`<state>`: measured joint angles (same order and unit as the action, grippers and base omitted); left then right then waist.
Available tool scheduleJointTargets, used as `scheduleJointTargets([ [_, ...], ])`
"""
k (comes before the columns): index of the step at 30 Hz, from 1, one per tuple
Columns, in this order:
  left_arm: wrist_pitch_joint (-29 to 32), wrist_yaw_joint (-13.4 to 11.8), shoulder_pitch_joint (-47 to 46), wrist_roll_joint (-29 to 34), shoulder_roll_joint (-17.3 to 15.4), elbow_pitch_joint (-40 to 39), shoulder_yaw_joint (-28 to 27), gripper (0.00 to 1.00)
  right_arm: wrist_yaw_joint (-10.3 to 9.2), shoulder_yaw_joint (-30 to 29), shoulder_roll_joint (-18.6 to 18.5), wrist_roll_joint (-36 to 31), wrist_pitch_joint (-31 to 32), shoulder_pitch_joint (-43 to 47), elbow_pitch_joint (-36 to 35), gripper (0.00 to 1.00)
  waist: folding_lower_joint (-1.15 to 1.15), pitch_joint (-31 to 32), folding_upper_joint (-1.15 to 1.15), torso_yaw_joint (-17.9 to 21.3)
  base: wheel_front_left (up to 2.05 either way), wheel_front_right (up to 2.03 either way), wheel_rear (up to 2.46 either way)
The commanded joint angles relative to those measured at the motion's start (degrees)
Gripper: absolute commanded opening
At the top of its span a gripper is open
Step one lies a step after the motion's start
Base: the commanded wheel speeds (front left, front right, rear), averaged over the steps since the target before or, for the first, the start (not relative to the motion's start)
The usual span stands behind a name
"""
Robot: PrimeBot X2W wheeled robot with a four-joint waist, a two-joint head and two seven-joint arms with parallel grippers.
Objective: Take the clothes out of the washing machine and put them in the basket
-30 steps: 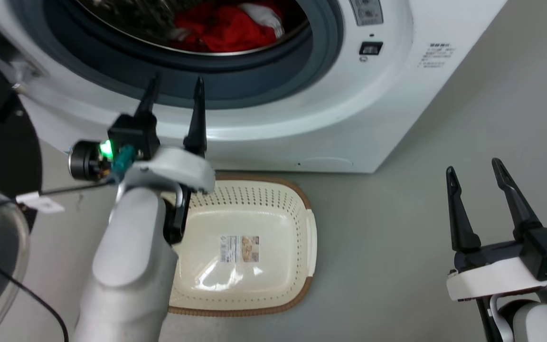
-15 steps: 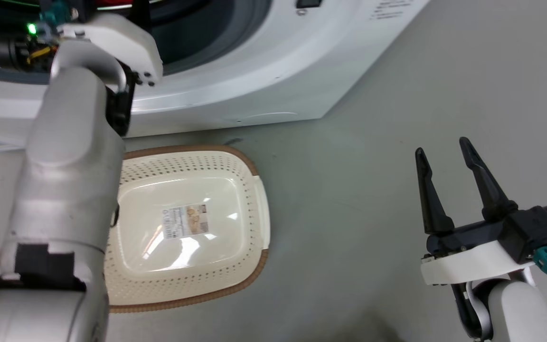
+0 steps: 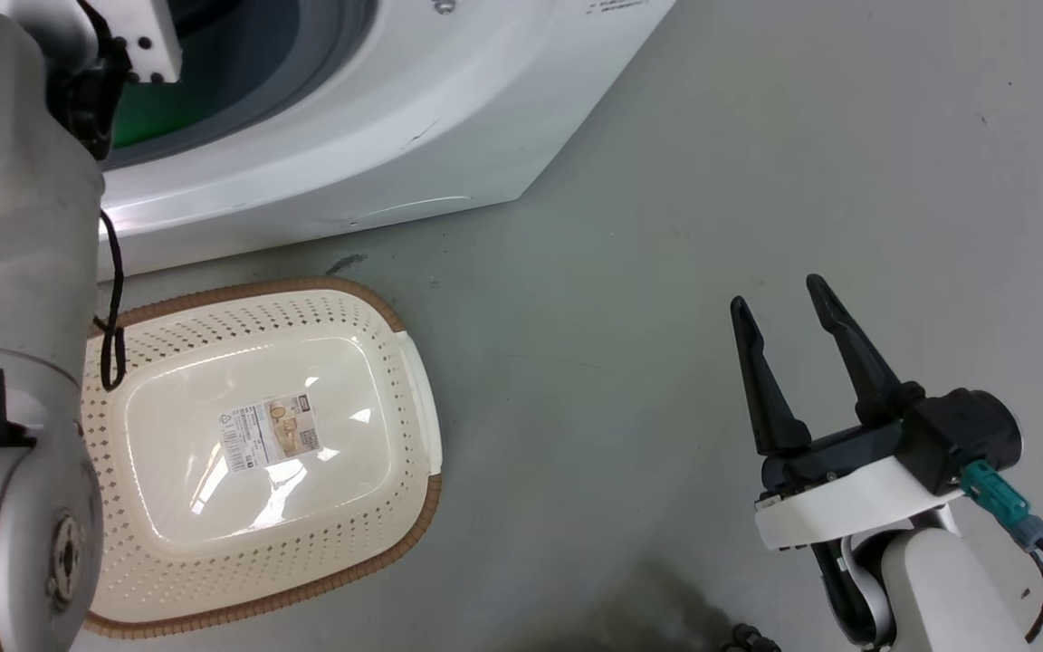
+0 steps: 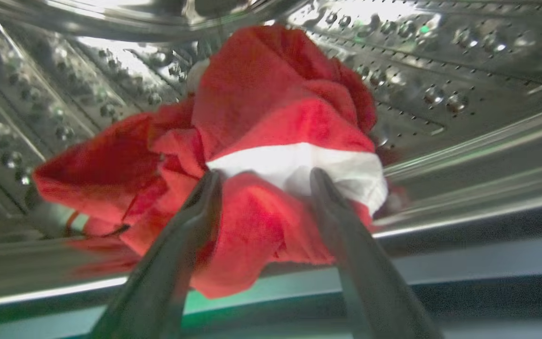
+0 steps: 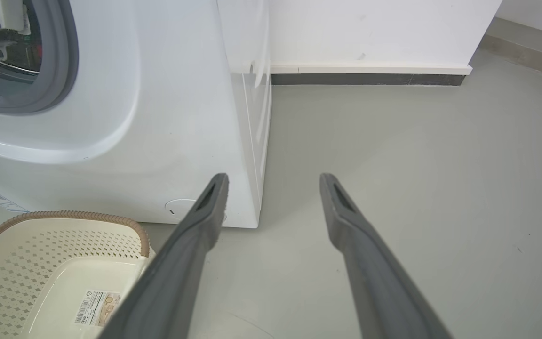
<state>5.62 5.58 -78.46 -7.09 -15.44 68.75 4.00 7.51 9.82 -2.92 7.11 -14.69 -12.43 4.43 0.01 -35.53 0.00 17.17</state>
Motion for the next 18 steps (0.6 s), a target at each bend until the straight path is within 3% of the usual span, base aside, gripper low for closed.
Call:
scheduleJointTargets([
  [1,1.98,0.31,-0.92,-0.83,0.15,1.0,-0.43,1.0,-0.04,0.29,0.08,0.36,-0.32,-0.71,0.52,1.0,-0.01,0.07,0.0,0.37,0.0,0.0,0.0],
  [2,3.86,0.35,-1.43,-1.36,0.12,1.7,-0.81,1.0,-0.04,0.51,0.08,0.45,-0.34,-0.74,0.76,1.0,-0.01,0.09,0.0,0.53,0.0,0.0,0.0],
  [3,6.4,0.43,-1.69,-1.8,0.02,2.46,-1.05,0.69,-0.04,0.67,0.08,0.6,-0.39,-0.79,1.09,1.0,-0.01,0.12,0.0,0.71,0.0,0.0,0.0],
  [4,7.92,0.5,-1.96,-2.23,-0.2,2.81,-1.29,0.53,-0.04,0.84,0.08,0.84,-0.42,-0.86,1.36,1.0,-0.01,0.14,0.0,0.85,0.0,0.0,0.0],
  [7,12.85,0.62,-2.84,-3.2,-1.02,3.7,-1.7,0.36,-0.04,1.39,0.08,1.17,-0.49,-1.16,1.85,1.0,-0.01,-0.03,0.0,1.32,0.0,0.0,0.0],
  [8,14.13,0.56,-2.98,-3.28,-1.18,3.86,-1.67,0.24,-0.04,1.54,0.08,1.32,-0.5,-1.27,1.95,1.0,-0.01,-0.14,0.0,1.46,0.0,0.0,0.0],
  [9,15.47,0.47,-3.31,-3.31,-1.39,4.03,-1.53,0.0,-0.04,1.65,0.08,1.49,-0.52,-1.38,2.02,1.0,-0.01,-0.27,0.0,1.59,0.0,0.0,0.0],
  [14,17.96,-0.05,-4.31,-3.39,-2.07,3.88,-1.09,0.0,-0.04,1.79,0.08,2.12,-0.52,-1.83,2.31,1.0,-0.01,-0.53,0.0,1.95,0.0,0.0,0.0],
  [18,12.77,-0.14,-2.89,-3.05,-1.91,1.5,-0.25,0.0,-0.04,1.11,0.07,2.04,-0.53,-1.63,2.73,1.0,-0.01,0.2,0.0,1.36,0.0,0.0,0.0],
])
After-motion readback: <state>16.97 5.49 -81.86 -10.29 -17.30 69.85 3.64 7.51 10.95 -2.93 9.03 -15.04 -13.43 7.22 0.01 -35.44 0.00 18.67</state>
